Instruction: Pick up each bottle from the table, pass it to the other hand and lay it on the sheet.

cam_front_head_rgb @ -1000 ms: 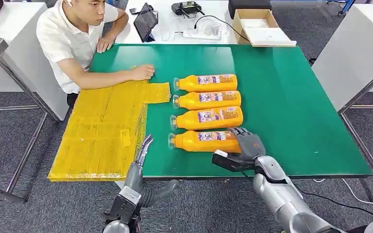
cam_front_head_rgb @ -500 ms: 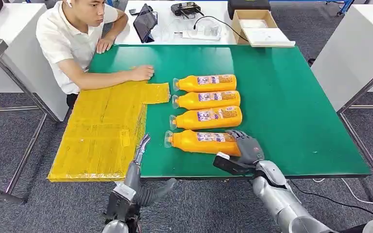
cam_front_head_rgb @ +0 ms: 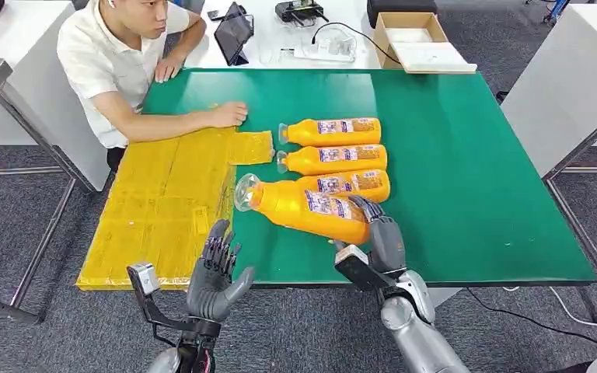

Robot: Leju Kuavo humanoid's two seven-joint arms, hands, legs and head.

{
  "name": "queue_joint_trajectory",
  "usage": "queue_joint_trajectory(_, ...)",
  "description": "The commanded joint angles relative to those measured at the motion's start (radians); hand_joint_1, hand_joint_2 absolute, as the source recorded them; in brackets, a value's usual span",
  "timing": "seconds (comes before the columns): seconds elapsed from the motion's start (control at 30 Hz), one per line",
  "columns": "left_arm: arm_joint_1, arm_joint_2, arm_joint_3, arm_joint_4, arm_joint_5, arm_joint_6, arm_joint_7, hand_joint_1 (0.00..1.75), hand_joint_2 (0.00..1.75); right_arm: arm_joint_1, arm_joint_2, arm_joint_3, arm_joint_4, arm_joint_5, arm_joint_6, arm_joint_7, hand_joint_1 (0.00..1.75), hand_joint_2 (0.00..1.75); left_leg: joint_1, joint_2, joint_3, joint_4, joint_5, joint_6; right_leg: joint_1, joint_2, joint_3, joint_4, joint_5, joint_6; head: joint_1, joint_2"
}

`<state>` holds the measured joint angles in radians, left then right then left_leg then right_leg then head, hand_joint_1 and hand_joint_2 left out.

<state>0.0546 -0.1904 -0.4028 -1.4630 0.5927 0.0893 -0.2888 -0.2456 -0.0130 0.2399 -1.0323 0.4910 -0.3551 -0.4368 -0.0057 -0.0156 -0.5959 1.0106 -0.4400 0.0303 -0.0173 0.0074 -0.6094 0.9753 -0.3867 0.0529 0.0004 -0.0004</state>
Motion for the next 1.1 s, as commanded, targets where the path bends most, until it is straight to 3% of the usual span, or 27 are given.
queue_joint_trajectory(0.03, -0.010, 0.037, -0.040, -0.003, 0.011, -0.036, -0.005, 0.00, 1.75, -0.029, 0.065, 0.061, 0.049, -0.010, -0.007, -0.015, 1.75, 1.75, 0.001, 0.003, 0.002, -0.001, -0.001, -0.002, 0.001, 0.002, 0.001, 0.000, 0.000, -0.002, 0.000, 0.000)
queue_joint_trajectory(0.27, -0.022, 0.021, -0.044, -0.016, -0.031, -0.052, -0.042, 0.00, 1.75, -0.017, 0.140, 0.232, 0.127, 0.017, 0.034, -0.036, 1.75, 1.75, 0.002, 0.004, 0.004, -0.001, -0.002, -0.002, 0.002, 0.003, 0.003, -0.001, -0.001, -0.003, 0.000, 0.000)
queue_joint_trajectory(0.37, -0.055, 0.044, -0.039, 0.022, -0.024, -0.065, -0.043, 0.00, 1.75, -0.003, 0.163, 0.303, 0.148, 0.023, 0.033, -0.052, 1.75, 1.75, 0.003, 0.004, 0.005, -0.001, -0.002, -0.003, 0.002, 0.002, 0.003, -0.001, -0.001, -0.003, 0.000, 0.000)
queue_joint_trajectory(0.83, -0.080, 0.017, -0.013, 0.019, 0.010, -0.066, -0.063, 0.00, 1.75, 0.010, 0.166, 0.445, 0.164, 0.007, 0.065, -0.062, 1.75, 1.75, 0.002, 0.001, 0.005, -0.001, -0.002, -0.003, 0.002, -0.001, 0.004, -0.001, -0.003, -0.004, 0.000, 0.000)
queue_joint_trajectory(0.87, -0.079, 0.016, -0.012, 0.013, 0.011, -0.067, -0.068, 1.75, 1.75, 0.010, 0.167, 0.447, 0.168, 0.005, 0.066, -0.062, 1.75, 1.75, 0.002, 0.001, 0.002, -0.001, -0.001, -0.002, 0.002, -0.001, 0.001, -0.001, -0.001, -0.002, 0.000, 0.000)
queue_joint_trajectory(0.9, -0.077, 0.015, -0.007, 0.000, 0.011, -0.070, -0.086, 1.75, 1.75, 0.007, 0.167, 0.453, 0.178, 0.001, 0.074, -0.062, 1.48, 1.75, 0.002, 0.001, 0.003, -0.001, -0.002, -0.003, 0.002, -0.001, 0.002, 0.000, -0.002, -0.003, 0.000, 0.000)
queue_joint_trajectory(1.03, -0.078, 0.015, -0.006, -0.012, 0.012, -0.071, -0.086, 1.75, 1.75, 0.006, 0.165, 0.456, 0.181, -0.005, 0.082, -0.061, 1.48, 1.75, 0.002, 0.001, 0.003, 0.000, -0.002, -0.003, 0.003, -0.002, 0.003, 0.000, -0.003, -0.003, 0.000, 0.000)
queue_joint_trajectory(1.07, -0.071, 0.014, -0.002, -0.022, 0.014, -0.069, -0.090, 1.75, 1.75, 0.006, 0.164, 0.457, 0.177, -0.024, 0.106, -0.063, 0.24, 1.75, 0.002, 0.000, 0.001, -0.001, -0.001, -0.002, 0.002, -0.002, 0.001, 0.000, -0.002, -0.002, 0.000, 0.000)
queue_joint_trajectory(1.1, -0.057, -0.007, 0.017, -0.036, 0.022, -0.069, -0.106, 1.75, 1.75, 0.014, 0.158, 0.465, 0.158, -0.051, 0.152, -0.076, 0.00, 1.75, 0.002, 0.000, 0.003, -0.001, -0.001, -0.002, 0.002, -0.002, 0.002, -0.001, -0.002, -0.003, 0.000, 0.000)
